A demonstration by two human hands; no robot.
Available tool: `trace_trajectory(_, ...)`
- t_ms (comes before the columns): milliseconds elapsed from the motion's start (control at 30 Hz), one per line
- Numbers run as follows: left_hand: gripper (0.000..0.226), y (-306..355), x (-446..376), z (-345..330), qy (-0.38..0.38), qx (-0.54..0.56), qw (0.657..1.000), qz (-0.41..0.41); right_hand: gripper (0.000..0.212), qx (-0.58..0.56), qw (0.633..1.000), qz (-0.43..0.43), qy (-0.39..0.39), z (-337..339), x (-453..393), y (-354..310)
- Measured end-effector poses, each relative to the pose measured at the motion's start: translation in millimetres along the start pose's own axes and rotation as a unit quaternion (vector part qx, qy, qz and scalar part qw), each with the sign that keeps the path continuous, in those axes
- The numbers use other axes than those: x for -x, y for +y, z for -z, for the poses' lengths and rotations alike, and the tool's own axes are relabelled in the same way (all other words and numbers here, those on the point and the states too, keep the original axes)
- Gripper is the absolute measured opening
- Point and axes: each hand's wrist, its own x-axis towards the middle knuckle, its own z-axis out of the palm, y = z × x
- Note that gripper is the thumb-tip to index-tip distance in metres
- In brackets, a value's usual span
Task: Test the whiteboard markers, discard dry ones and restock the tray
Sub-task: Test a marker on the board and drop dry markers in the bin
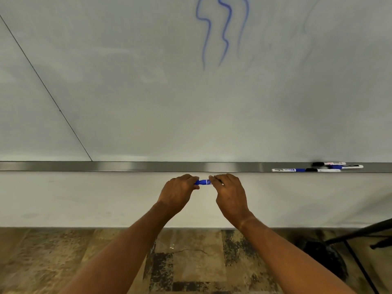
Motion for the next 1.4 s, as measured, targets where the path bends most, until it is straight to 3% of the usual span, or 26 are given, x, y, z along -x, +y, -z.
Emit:
trace_trajectory(400,0.03,11,-42,-21,-0.041,0.058,0.995,0.063,0.041,-0.075,0.996,0.035,-0.03,-20,-19,47)
trace_trajectory(633,0.017,18,-53,-31,0.014,0.09,0.993,0.076,0.036,-0.126,0.991,0.028,-0.043,-31,-32,64)
trace_trajectory(1133,0.017,-13,-54,-19,0.019,0.098,0.992,0.074,0.038,-0.128,0.989,0.054,-0.059,-57,-54,45)
trace_trajectory(1400,0.023,-59,-45,-21,0.009,0.028,0.998,0.05,0.038,-0.094,0.991,0.047,-0.077,-70,-76,12)
